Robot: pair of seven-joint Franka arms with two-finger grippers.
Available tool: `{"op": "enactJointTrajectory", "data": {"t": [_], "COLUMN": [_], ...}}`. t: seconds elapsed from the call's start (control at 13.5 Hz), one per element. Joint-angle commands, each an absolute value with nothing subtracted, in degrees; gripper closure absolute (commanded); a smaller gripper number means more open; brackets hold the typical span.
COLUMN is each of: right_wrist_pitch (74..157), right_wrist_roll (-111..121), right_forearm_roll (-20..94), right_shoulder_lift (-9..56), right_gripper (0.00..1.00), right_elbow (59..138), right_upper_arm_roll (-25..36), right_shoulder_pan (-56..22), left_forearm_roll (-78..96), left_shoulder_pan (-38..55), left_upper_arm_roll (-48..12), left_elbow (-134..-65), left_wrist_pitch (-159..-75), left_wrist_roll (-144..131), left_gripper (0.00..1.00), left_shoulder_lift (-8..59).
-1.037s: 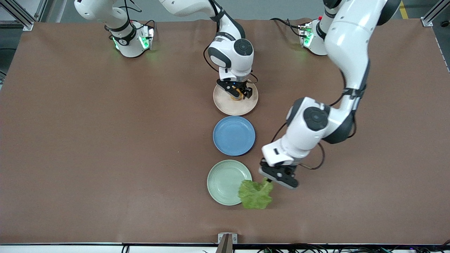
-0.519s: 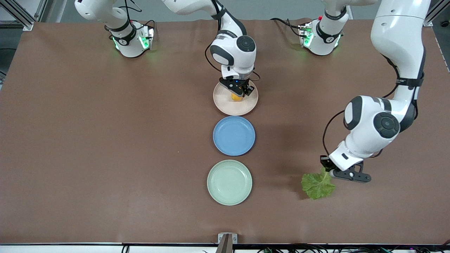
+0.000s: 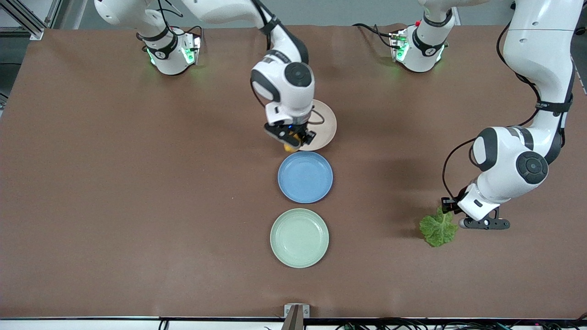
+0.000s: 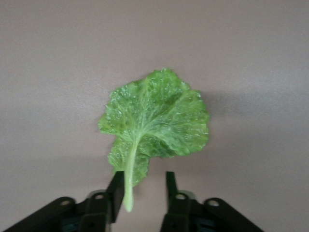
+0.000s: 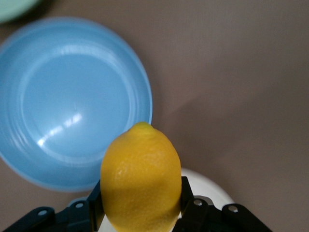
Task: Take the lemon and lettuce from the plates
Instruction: 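Set the lettuce on the table while the right gripper carries the lemon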
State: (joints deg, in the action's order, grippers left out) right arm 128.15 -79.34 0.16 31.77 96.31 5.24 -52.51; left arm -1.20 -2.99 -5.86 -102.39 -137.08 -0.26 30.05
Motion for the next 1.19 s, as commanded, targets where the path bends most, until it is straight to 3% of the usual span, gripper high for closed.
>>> {"op": "enactJointTrajectory", "data": {"t": [0.0, 0.3, 0.44, 0.74, 1.11], "right_wrist_pitch": [129.3, 132.9, 133.1, 133.9, 140.5], "right_wrist_roll": [-67.6, -44.6, -34.1, -17.9, -6.8], "right_forearm_roll": [-0.8, -0.7, -0.4, 0.2, 0.3], "right_shoulder_lift": [28.7, 28.7, 28.8, 29.3, 27.3], "right_gripper": [1.0, 1.0, 1.0, 1.0, 1.0], "right_elbow": [101.3, 104.1, 104.1, 104.9, 114.3], "right_upper_arm_roll": [4.0, 4.0, 3.9, 3.5, 3.4], "right_shoulder_pan": [-43.2, -28.3, -22.6, -14.4, -9.8], "left_forearm_roll": [-2.9, -4.4, -8.4, -8.3, -7.4], "left_shoulder_pan": [-2.7, -2.8, -2.9, -3.1, -3.0], "left_upper_arm_roll": [-6.3, -5.8, -6.0, -6.2, -6.3], "left_elbow": [-95.8, -85.1, -84.6, -82.7, -82.5], "left_wrist_pitch": [-126.4, -112.6, -111.7, -102.1, -98.0], "left_wrist_roll": [-2.6, -4.0, -3.6, -3.5, -3.1], "left_gripper": [0.0, 0.0, 0.0, 0.0, 0.0], "left_shoulder_lift": [28.2, 26.6, 23.0, 16.4, 10.7]}}
